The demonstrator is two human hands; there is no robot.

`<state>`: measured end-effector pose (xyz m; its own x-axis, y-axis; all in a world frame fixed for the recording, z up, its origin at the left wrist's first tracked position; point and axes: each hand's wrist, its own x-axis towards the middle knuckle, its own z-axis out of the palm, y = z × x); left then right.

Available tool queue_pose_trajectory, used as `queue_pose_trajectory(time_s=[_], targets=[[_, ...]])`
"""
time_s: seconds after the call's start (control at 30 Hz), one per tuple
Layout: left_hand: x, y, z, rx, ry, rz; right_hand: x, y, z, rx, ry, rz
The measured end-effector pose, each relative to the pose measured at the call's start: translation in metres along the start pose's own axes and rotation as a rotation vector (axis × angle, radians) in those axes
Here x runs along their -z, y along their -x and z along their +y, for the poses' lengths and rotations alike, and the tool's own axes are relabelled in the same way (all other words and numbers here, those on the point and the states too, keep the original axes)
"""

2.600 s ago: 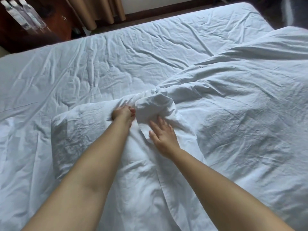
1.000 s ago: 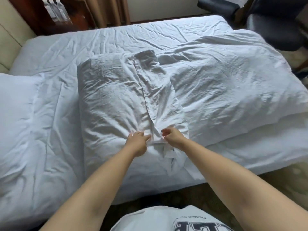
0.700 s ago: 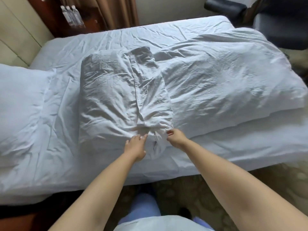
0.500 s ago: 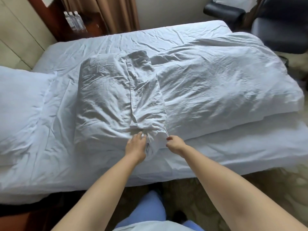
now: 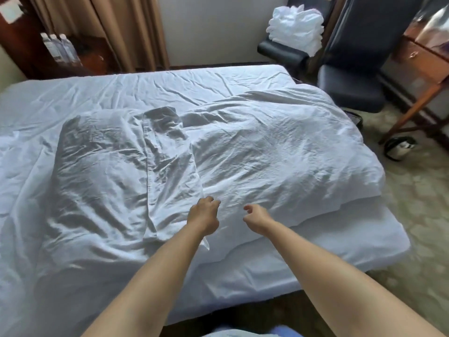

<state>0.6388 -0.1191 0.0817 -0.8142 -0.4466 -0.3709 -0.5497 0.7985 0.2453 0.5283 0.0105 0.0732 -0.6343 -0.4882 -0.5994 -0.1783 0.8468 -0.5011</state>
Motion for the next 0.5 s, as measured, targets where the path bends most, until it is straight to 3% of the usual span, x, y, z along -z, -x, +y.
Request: queue_pose_trajectory(time_s=[0.23, 0.5], targets=[[0.019, -0.054, 0.077, -0.037, -0.073, -0.044, 0.082, -0.022, 0.055, 0.002, 0.018, 0.066], [0.005, -0.100, 0.212, 0.021, -0.108, -0.064, 0.198, -0.049, 0.153, 0.085, 0.103, 0.059]])
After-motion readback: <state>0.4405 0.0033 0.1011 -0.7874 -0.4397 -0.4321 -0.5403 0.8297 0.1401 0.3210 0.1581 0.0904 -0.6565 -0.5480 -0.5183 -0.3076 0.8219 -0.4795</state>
